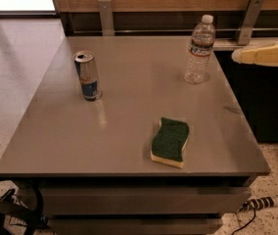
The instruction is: Knock water bottle over
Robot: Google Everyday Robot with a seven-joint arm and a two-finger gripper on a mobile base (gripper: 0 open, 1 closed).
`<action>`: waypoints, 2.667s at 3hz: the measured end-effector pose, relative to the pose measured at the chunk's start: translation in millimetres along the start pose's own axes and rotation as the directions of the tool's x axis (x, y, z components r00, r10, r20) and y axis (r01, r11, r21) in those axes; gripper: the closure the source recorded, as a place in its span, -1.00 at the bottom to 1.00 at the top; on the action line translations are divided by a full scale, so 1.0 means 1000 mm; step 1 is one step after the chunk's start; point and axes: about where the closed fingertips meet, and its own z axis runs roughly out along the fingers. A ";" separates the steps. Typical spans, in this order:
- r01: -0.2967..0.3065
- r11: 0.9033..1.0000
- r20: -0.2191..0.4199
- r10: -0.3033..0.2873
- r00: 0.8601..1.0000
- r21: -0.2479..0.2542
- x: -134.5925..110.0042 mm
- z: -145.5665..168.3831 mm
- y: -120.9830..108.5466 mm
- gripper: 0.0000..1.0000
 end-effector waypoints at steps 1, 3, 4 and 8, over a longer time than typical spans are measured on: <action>-0.009 1.000 0.005 0.009 1.000 -0.014 0.002 0.007 0.003 -1.00; -0.139 0.969 0.080 0.158 0.984 -0.205 0.032 0.103 0.043 -1.00; -0.162 0.956 0.115 0.195 0.974 -0.245 0.034 0.123 0.053 -1.00; -0.168 0.944 0.137 0.213 0.967 -0.283 0.032 0.145 0.070 0.63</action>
Offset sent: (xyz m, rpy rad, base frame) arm 0.0617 0.0732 -0.0521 0.1429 0.0710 0.1943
